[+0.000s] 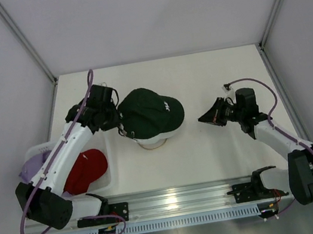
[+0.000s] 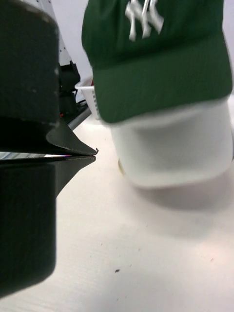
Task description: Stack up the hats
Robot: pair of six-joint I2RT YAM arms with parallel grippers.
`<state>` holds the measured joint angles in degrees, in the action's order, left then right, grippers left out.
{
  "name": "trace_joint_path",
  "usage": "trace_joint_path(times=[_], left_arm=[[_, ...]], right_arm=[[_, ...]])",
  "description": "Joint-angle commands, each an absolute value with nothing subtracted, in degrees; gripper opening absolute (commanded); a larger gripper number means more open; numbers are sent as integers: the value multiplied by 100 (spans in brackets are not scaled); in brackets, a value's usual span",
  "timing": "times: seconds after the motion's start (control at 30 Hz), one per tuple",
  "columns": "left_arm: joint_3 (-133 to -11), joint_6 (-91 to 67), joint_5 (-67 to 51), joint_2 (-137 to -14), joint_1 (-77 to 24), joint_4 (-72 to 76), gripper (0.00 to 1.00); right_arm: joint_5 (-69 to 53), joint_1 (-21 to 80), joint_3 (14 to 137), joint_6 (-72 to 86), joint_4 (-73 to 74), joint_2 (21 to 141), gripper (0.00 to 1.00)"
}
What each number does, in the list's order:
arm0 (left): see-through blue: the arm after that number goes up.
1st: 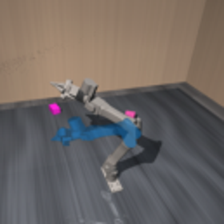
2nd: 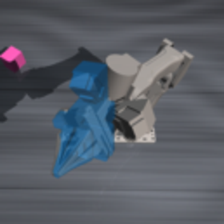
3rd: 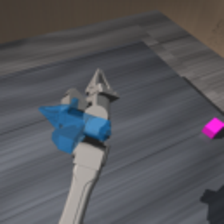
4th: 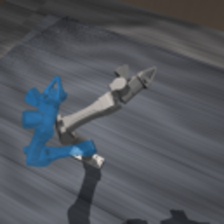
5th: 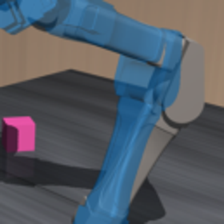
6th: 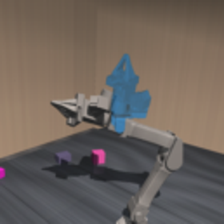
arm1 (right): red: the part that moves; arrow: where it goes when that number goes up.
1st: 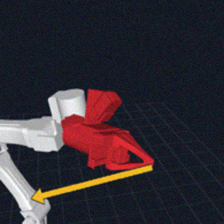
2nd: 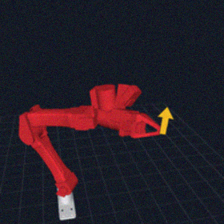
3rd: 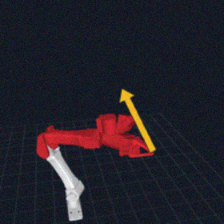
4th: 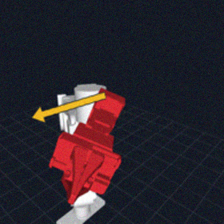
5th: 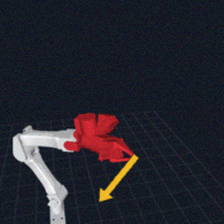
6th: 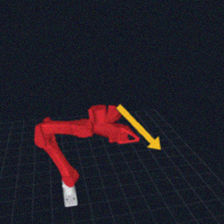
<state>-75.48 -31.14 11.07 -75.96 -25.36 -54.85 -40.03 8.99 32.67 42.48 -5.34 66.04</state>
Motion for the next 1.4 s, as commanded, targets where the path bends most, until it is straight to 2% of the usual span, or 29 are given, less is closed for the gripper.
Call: trace_joint_path(times=[0.0,0.13,0.33,0.4,0.43,0.47,0.5,0.57,0.67,0.87,1.13,1.2,1.27,1.37], left_arm=[[-7155,-3094,1301,-7418,-2356,-5503,1],[-6803,-2936,1178,-7436,-2276,-5213,1],[-6803,-2690,1055,-7295,-2276,-5010,1],[-6768,-2628,1046,-7277,-2276,-4983,1],[-6759,-2628,1037,-7295,-2276,-4983,1],[-6767,-2628,1028,-7312,-2285,-4992,1],[-6733,-2637,1011,-7330,-2276,-4983,1],[-6689,-2681,984,-7330,-2276,-4975,1],[-6671,-2698,984,-7295,-2276,-4922,1],[-6732,-2663,1002,-7286,-2276,-4922,1],[-6838,-2593,993,-7295,-2276,-5010,1],[-6847,-2593,1019,-7295,-2276,-5019,1],[-6899,-2593,1037,-7304,-2276,-5054,1],[-6855,-2610,1063,-7304,-2276,-5063,1]], right_arm=[[-3691,949,3384,4016,-448,6951,0],[-3814,1116,3454,4183,-878,7662,0],[-3884,1424,3990,4034,-1009,7849,0],[-4068,1415,4043,4209,-1317,7682,9],[-4104,1415,4060,4306,-1658,7621,16],[-4070,1432,4078,4489,-1809,7507,37],[-4026,1424,4096,4604,-1950,7454,48],[-3999,1433,4096,4833,-2450,7401,65],[-3745,1529,4096,5185,-2908,7453,99],[-3805,1758,4253,5265,-3602,8234,99],[-4280,1889,4842,5484,-4517,9368,84],[-4359,1951,5035,5616,-4666,9562,72],[-4429,1960,5071,5904,-4894,9659,52],[-4491,1969,5062,6204,-5177,9685,42]])
